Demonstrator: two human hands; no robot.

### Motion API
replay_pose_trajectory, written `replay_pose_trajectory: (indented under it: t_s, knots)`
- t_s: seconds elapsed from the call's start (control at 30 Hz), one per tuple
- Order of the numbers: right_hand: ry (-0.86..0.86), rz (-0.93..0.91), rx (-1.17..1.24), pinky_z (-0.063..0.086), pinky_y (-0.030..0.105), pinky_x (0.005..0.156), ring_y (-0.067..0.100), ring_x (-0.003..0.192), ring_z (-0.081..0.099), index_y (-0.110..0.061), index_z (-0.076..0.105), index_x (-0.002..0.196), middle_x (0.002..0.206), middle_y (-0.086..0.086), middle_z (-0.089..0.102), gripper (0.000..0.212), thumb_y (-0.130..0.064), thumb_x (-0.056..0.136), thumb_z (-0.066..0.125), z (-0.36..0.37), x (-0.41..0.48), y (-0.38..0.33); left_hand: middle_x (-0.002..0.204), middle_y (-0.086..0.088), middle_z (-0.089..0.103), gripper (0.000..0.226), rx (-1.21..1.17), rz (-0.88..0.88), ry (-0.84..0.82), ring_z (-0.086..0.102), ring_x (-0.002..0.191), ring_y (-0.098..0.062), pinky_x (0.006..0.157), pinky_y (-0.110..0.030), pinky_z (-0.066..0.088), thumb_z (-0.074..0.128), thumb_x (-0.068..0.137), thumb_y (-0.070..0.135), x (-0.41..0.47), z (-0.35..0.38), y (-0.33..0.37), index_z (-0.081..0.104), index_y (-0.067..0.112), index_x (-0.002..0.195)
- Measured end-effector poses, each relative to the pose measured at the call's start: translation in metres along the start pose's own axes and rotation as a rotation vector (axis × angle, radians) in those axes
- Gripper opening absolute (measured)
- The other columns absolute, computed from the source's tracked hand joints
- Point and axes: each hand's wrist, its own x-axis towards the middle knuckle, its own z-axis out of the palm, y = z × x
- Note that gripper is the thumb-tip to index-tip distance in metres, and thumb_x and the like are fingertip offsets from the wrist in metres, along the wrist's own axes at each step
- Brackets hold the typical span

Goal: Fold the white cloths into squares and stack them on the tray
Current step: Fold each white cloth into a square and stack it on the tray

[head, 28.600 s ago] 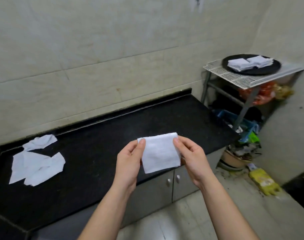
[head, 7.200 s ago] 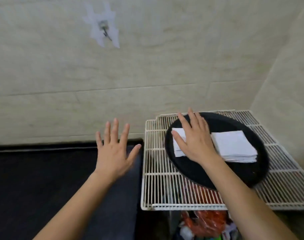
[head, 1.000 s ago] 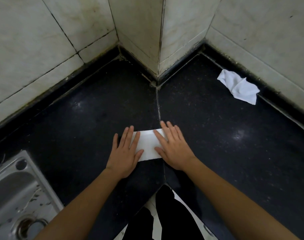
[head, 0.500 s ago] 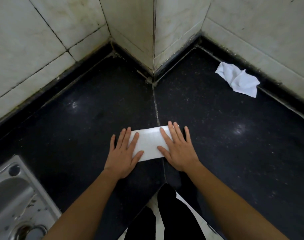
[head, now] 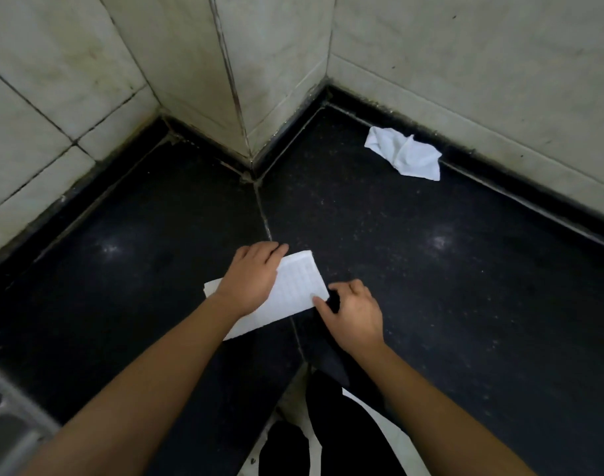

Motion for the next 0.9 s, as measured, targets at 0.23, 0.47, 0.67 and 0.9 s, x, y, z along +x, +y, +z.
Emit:
replay_pose_trajectory:
  t_s: [0.23, 0.47, 0.67, 0.9]
  knots:
    - [-0.094, 0.183, 0.128, 0.050, 0.027, 0.072, 0.014, 0.093, 0.062, -0.030, 0.071, 0.114, 0.110, -0.006, 0.060, 0.028, -0.046, 0.092, 0.064, -0.004, 0.006, -0.007, 0.155, -0.010, 0.028, 0.075, 0.342, 0.327, -0.259, 0.029, 0.141, -0.028, 0.112, -0.042, 0.035, 0.057, 0.088, -0.001, 0.064, -0.012, 0.035, 0.027, 0.021, 0.154]
    - [-0.281, 0.433, 0.522, 0.054, 0.022, 0.074, 0.005, 0.084, 0.067, -0.029, 0.074, 0.086, 0.088, -0.013, 0.072, 0.005, -0.030, 0.081, 0.075, -0.022, 0.031, -0.006, 0.133, -0.004, 0.049, 0.044, 0.210, 0.237, -0.273, 0.049, 0.119, -0.020, 0.097, -0.033, 0.046, 0.061, 0.091, 0.007, 0.069, -0.016, 0.033, 0.053, 0.020, 0.132]
    - [-0.305, 0.432, 0.835, 0.057, 0.026, 0.076, 0.011, 0.066, 0.065, -0.020, 0.070, 0.083, 0.077, 0.002, 0.071, 0.020, -0.004, 0.078, 0.080, -0.042, 0.056, -0.008, 0.114, -0.002, 0.062, 0.022, -0.125, -0.061, -0.332, 0.059, 0.100, -0.019, 0.089, -0.036, 0.052, 0.055, 0.097, 0.014, 0.066, -0.039, 0.020, 0.057, 0.021, 0.118]
    - [-0.353, 0.207, 0.758, 0.049, 0.007, 0.071, 0.005, 0.073, 0.062, -0.008, 0.068, 0.119, 0.082, -0.003, 0.067, 0.043, -0.003, 0.079, 0.082, -0.083, 0.081, -0.023, 0.114, -0.003, 0.055, 0.025, -0.272, -0.110, -0.347, 0.057, 0.106, -0.023, 0.083, -0.032, 0.043, 0.057, 0.095, 0.019, 0.063, -0.067, 0.001, 0.068, 0.024, 0.116]
